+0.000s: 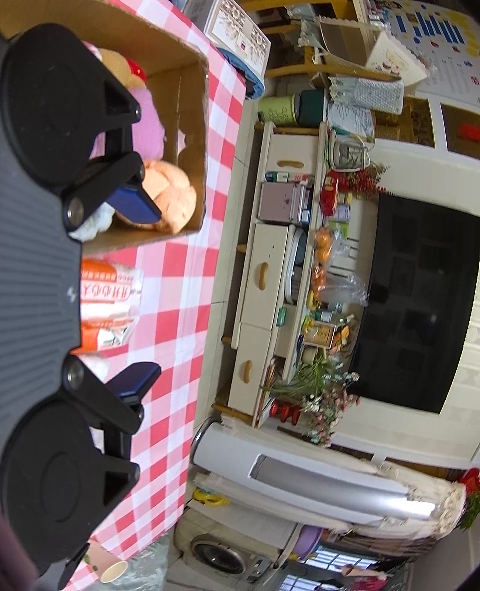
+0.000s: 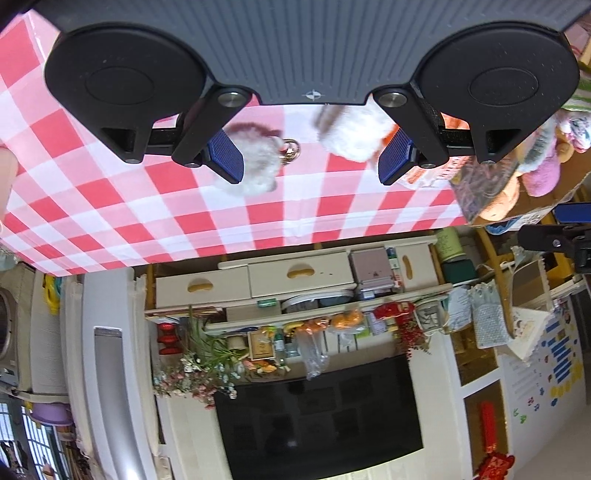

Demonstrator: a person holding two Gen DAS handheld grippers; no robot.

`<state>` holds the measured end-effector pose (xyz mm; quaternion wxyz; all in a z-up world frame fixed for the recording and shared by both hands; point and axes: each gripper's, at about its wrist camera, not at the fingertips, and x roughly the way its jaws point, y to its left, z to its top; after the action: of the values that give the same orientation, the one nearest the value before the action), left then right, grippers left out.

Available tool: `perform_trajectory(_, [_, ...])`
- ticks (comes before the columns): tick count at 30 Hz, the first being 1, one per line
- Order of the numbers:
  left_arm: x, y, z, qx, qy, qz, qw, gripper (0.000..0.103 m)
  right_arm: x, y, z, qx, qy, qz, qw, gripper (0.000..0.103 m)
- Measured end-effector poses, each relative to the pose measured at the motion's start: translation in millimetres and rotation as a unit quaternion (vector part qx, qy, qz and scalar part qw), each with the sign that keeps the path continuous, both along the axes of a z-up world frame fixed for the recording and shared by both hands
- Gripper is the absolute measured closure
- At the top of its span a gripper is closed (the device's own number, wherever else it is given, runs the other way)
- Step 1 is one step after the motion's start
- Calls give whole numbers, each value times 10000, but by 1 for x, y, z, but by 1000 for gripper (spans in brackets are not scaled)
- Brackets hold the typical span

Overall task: Organize soft objects
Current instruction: 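Withdraw both open tools from the box back over the remaining items, then grasp the white fuzzy roll with the left tool while the right tool grasps the white pom-pom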

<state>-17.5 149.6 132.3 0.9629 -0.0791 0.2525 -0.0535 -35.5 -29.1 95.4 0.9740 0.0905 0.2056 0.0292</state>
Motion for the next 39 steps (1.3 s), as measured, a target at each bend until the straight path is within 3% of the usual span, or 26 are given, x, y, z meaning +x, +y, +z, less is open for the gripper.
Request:
perform_trajectory(12, [-1, -43, -14, 287, 146, -521, 9981, 21, 19, -38, -34, 225, 273, -416, 9985, 2])
perform_trajectory(23, [2, -90, -47, 719, 545, -1139, 9894, 21, 68, -62, -58, 636, 542, -115, 9964, 2])
perform_trajectory(33, [22, -110, -68, 834, 844, -1162, 9861, 24, 101, -80, -66, 1211, 735, 127, 9898, 2])
perform_trajectory(38, [33, -118, -74, 872, 916, -1049, 9864, 27, 107, -80, -71, 1244, 834, 228, 9885, 8])
perform_trajectory(39, [35, -120, -74, 889, 921, -1026, 9865, 27, 106, -80, -70, 1246, 838, 264, 9883, 13])
